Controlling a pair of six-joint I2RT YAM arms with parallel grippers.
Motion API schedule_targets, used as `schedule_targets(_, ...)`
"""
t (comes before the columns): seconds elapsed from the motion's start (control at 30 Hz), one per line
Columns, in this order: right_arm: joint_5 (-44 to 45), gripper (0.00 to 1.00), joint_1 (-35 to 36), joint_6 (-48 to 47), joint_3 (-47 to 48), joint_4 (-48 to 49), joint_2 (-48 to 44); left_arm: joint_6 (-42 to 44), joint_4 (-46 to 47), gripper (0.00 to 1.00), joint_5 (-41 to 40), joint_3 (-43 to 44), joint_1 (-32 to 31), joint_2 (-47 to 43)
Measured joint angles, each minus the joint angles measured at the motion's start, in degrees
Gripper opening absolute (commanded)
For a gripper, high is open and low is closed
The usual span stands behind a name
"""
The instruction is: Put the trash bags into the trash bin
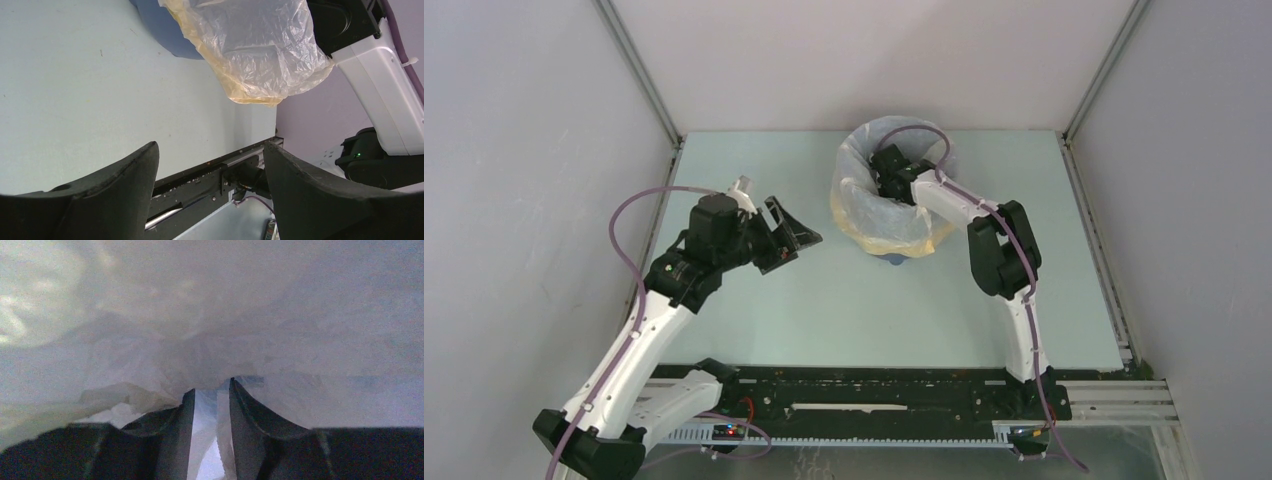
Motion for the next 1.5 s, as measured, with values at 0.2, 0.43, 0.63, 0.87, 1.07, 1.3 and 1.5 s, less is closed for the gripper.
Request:
schedule_targets(0.2,-1.11,0.56,-0.02,0.48,2.45,-2.36,0.09,0.0,0.04,0.81,0.61,0.0,0.0,1.18)
schedule_targets(0.43,-1.97,0.6,-0.42,1.86,9.31,-9.14,-1.14,-0.11,1.18,0.81,2.43,-0.04,0.0,2.67)
schedule_targets(0.63,-2.6,0.66,-0.57,2.51,11.65,-12.87,-5.73,-0.37,3.15,0.81,3.96,-0.13,0.0,2.73)
schedule_targets(0.87,-1.95,0.87,-0.76,2.51,13.46,-16.28,-9.57,-0.61,4.04,0.81,4.74,-0.9,0.0,2.6)
schedule_targets(1.07,2.08,0.95,-1.64,2.54,13.73,-17.75,-11.3,-0.7,4.13,0.81,4.94,-2.23,0.0,2.01)
schedule_targets(1.3,2.58,0.94,-4.02,3.63,6.58,-16.94,-13.14,-1.18,4.37,0.81,4.92,-3.61,0.0,-0.09)
schedule_targets(1.5,2.64,0.95,-3.3,3.93,9.75,-17.59,-13.14,-1.68,4.42,0.81,4.9,-4.28,0.0,-1.62)
